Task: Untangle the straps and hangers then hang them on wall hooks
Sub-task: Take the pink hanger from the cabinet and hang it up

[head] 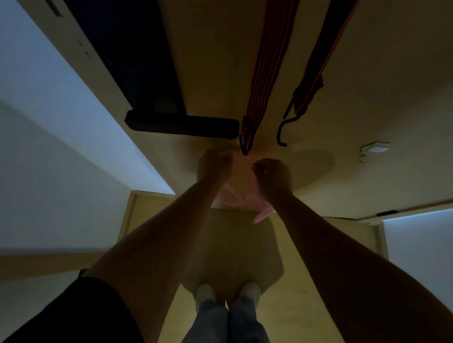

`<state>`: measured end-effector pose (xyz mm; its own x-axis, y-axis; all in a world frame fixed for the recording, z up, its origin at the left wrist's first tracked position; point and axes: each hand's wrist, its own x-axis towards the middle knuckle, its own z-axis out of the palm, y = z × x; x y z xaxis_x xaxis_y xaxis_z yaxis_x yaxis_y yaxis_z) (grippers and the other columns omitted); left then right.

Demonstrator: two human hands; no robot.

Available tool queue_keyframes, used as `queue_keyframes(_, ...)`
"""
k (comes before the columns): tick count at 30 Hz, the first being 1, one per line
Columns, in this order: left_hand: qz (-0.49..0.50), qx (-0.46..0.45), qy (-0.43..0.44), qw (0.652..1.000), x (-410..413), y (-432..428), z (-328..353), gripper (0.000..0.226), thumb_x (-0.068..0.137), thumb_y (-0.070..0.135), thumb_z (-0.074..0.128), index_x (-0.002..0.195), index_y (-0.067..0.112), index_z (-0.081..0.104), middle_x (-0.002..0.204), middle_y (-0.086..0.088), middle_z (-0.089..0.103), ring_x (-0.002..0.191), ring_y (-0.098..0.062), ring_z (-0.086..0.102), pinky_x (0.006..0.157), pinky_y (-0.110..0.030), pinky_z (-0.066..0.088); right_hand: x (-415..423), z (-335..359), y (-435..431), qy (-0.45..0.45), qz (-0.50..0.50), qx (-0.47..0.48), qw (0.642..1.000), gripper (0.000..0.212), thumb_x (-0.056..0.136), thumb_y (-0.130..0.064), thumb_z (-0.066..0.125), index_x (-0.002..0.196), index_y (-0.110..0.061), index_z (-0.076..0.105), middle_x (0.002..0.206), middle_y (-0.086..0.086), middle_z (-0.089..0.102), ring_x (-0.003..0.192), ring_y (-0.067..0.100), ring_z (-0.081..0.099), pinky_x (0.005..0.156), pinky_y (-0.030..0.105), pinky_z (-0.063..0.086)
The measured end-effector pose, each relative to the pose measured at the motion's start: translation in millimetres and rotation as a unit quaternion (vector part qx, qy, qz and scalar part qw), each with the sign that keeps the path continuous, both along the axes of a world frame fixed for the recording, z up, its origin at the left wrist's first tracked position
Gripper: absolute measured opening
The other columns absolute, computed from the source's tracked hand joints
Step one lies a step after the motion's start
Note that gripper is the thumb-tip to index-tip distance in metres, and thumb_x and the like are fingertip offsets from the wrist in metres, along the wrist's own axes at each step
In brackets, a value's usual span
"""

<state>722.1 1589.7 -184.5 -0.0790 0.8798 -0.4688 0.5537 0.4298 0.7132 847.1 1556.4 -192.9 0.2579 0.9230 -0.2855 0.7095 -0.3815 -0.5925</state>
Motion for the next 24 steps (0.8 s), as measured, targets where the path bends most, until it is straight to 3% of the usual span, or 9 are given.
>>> queue_keyframes(7,-0.099,0.070,0.064,0.991,0.7,-5.7,-3.3,0.027,0.091,0.011,0.047,0.111,0.011,0.066,0.118,-0.004,0.065,0.100,-0.019,0.061,0.072,-0.023,0.043,-9.3,1.7,-13.6,-0.024,-0.011,-0.006,1.000,0.023,0.092,-0.021,0.050,0.111,-0.013,0.059,0.116,0.006,0.059,0.095,0.019,0.060,0.076,0.024,0.043)
queue_keyframes(10,-0.075,0.078,0.054,0.993,2.8,-9.4,-0.1,0.021,0.087,0.019,0.054,0.106,0.014,0.061,0.103,-0.002,0.062,0.096,-0.019,0.055,0.072,-0.027,0.044,-11.0,7.7,-14.4,-0.034,-0.007,-0.021,0.999,0.020,0.092,-0.016,0.045,0.098,-0.009,0.062,0.104,0.008,0.061,0.088,0.020,0.059,0.072,0.026,0.043)
queue_keyframes(12,-0.060,0.099,0.083,0.990,4.0,-13.7,1.2,0.042,0.082,0.020,0.061,0.122,0.013,0.051,0.118,-0.009,0.053,0.111,-0.026,0.048,0.086,-0.034,0.045,-12.0,15.7,-13.1,-0.017,-0.009,-0.016,1.000,0.020,0.091,-0.013,0.042,0.081,-0.009,0.059,0.090,0.008,0.061,0.077,0.017,0.057,0.070,0.027,0.043)
queue_keyframes(15,-0.099,0.140,0.145,0.974,5.0,-28.5,4.8,0.061,0.077,0.019,0.066,0.131,0.011,0.039,0.127,-0.010,0.044,0.117,-0.026,0.041,0.087,-0.034,0.040,-13.7,31.9,-15.8,0.036,-0.033,0.015,0.999,0.028,0.090,-0.008,0.043,0.062,-0.014,0.045,0.066,0.001,0.053,0.058,0.010,0.047,0.062,0.027,0.041)
queue_keyframes(19,-0.197,0.103,0.037,0.974,7.9,-52.3,6.2,0.050,0.078,0.013,0.065,0.123,0.015,0.044,0.114,-0.003,0.055,0.099,-0.016,0.056,0.074,-0.028,0.053,-16.8,53.3,-25.0,0.114,-0.073,0.060,0.989,0.027,0.089,-0.007,0.046,0.064,-0.019,0.048,0.067,-0.002,0.052,0.063,0.013,0.051,0.059,0.024,0.045)
queue_keyframes(21,-0.216,0.108,0.005,0.970,8.1,-60.9,6.9,0.042,0.084,0.019,0.063,0.121,0.016,0.045,0.106,-0.002,0.061,0.082,-0.013,0.064,0.061,-0.025,0.056,-18.7,61.8,-29.4,0.146,-0.087,0.064,0.983,0.021,0.089,-0.005,0.046,0.071,-0.013,0.055,0.066,-0.005,0.051,0.059,0.007,0.050,0.054,0.016,0.040)
queue_keyframes(24,-0.256,0.148,0.002,0.955,8.5,-72.3,14.2,0.026,0.094,0.020,0.049,0.118,0.009,0.046,0.101,-0.009,0.064,0.074,-0.019,0.068,0.060,-0.031,0.058,-17.4,70.9,-38.5,0.151,-0.096,0.103,0.978,0.017,0.088,-0.004,0.047,0.083,-0.005,0.063,0.066,-0.006,0.053,0.060,0.007,0.051,0.057,0.017,0.041)
